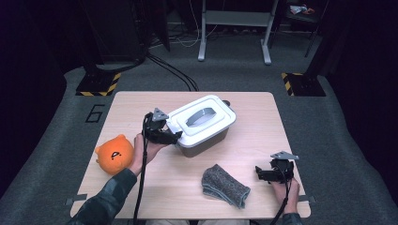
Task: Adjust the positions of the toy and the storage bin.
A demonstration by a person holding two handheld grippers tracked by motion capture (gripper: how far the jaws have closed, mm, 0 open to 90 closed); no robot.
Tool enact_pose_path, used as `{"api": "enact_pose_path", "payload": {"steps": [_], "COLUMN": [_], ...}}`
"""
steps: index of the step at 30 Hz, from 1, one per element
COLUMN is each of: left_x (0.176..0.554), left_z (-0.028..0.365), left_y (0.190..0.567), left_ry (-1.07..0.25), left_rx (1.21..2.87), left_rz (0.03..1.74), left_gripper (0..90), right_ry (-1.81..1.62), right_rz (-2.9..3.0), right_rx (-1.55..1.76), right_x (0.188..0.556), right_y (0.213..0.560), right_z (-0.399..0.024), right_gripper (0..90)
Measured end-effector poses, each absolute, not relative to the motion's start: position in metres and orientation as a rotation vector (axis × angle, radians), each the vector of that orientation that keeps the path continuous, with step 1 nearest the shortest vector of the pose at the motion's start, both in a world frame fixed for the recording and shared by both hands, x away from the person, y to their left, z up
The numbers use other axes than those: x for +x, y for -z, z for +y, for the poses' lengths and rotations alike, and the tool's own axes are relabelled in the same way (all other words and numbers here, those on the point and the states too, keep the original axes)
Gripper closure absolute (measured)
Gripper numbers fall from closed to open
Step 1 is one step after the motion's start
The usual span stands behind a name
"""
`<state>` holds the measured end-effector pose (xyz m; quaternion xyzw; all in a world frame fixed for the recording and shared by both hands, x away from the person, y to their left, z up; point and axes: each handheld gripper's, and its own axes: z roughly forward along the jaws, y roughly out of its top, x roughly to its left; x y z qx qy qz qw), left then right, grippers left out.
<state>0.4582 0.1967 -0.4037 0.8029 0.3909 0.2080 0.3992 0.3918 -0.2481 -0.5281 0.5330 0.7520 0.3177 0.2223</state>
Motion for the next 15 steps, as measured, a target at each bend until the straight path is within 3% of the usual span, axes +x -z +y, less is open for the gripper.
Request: {"api": "enact_pose_path", "payload": {"steps": [15], "left_x": [0.4596], "left_z": [0.2016], "left_y": [0.4116], "left_ry": [-0.409], "left_rx": [2.001], "left_rz": [0.95], "left_gripper": [15.2], "right_ry": [-0.878], "right_rz": [2.074], "right_rx": [1.482], "right_x": [0.3919], "right_y": [0.5279], "right_z": [-0.2475], "right_gripper": [3.8]}}
